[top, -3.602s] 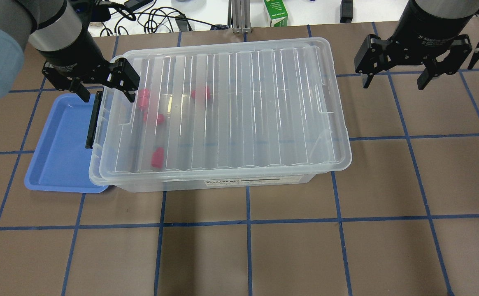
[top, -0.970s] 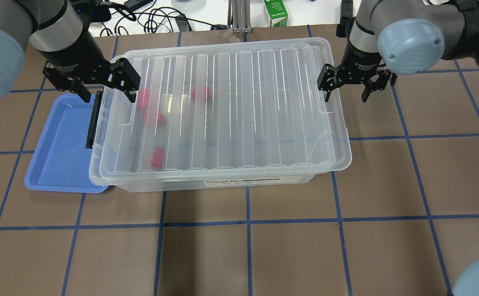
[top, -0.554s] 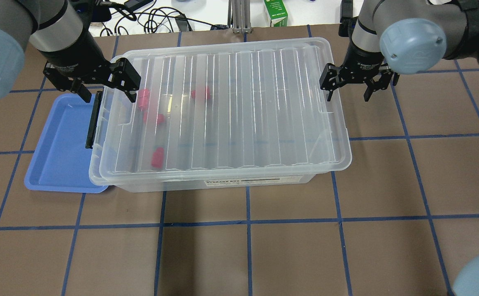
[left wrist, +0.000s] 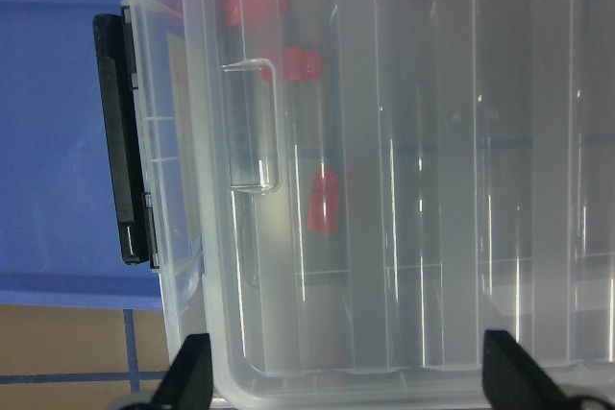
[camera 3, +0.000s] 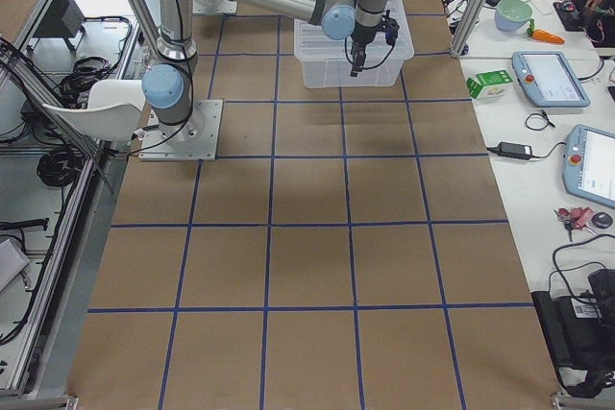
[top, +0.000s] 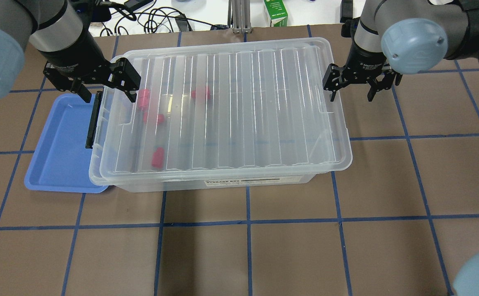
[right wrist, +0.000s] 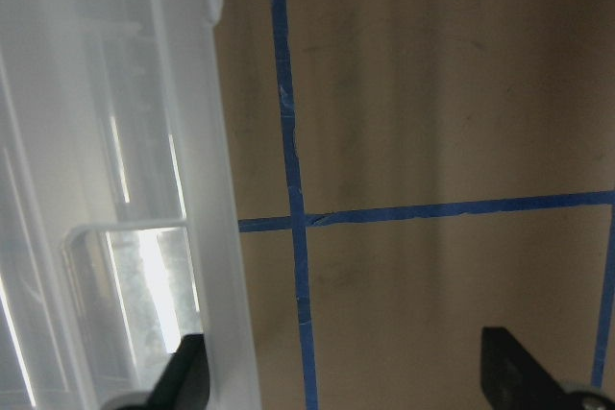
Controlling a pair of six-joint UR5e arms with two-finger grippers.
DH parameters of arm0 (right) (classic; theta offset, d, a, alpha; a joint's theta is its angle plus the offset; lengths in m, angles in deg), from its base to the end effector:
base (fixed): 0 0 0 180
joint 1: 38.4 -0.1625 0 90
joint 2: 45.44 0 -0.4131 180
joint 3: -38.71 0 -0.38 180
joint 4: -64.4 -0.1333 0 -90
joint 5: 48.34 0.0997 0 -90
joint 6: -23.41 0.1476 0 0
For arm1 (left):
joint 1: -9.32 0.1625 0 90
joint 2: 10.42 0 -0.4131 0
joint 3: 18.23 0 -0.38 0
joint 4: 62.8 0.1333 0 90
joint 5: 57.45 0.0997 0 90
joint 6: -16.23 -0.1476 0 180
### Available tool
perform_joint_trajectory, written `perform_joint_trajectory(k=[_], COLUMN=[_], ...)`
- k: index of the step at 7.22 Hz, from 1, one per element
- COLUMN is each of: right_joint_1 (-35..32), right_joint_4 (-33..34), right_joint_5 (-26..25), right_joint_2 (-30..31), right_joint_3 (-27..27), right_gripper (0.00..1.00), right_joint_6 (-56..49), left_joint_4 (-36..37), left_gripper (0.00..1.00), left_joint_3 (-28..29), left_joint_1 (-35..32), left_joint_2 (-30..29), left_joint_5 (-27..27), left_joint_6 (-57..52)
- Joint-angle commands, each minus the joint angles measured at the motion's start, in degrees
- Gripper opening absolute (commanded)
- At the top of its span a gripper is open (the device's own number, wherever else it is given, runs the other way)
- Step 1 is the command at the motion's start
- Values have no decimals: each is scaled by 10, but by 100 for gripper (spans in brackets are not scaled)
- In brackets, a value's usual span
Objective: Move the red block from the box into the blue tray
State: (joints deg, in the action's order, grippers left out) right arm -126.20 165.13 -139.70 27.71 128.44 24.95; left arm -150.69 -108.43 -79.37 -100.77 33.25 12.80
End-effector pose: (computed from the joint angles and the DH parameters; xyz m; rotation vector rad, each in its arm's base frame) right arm 0.1079 -0.5726 0.2925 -0.0997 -3.1128 -0.1593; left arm -0.1203 -0.4891 0.4271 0.0576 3.1275 -0.0418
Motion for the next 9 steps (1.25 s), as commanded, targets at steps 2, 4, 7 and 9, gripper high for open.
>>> perform_joint_trajectory(k=[2,4,7,9], right_joint_1=[19,46,57,82], right_joint_4=[0,-1,0,0], right_joint_5=[-8,-8,-8,-8], right_joint_2=[-6,-6,-6,-6], right_joint_3=[0,-3,-9,-11], right_gripper=[100,100,100,100], right_joint_6=[-27,-50,-55,-88], left_joint_4=[0,0,0,0], left_gripper=[100,100,100,100], left_joint_3=[0,0,1,1], left_joint_1=[-1,0,0,0], left_joint_2=[0,-1,0,0], left_joint_5=[0,1,-1,-2], left_joint_6=[0,0,0,1])
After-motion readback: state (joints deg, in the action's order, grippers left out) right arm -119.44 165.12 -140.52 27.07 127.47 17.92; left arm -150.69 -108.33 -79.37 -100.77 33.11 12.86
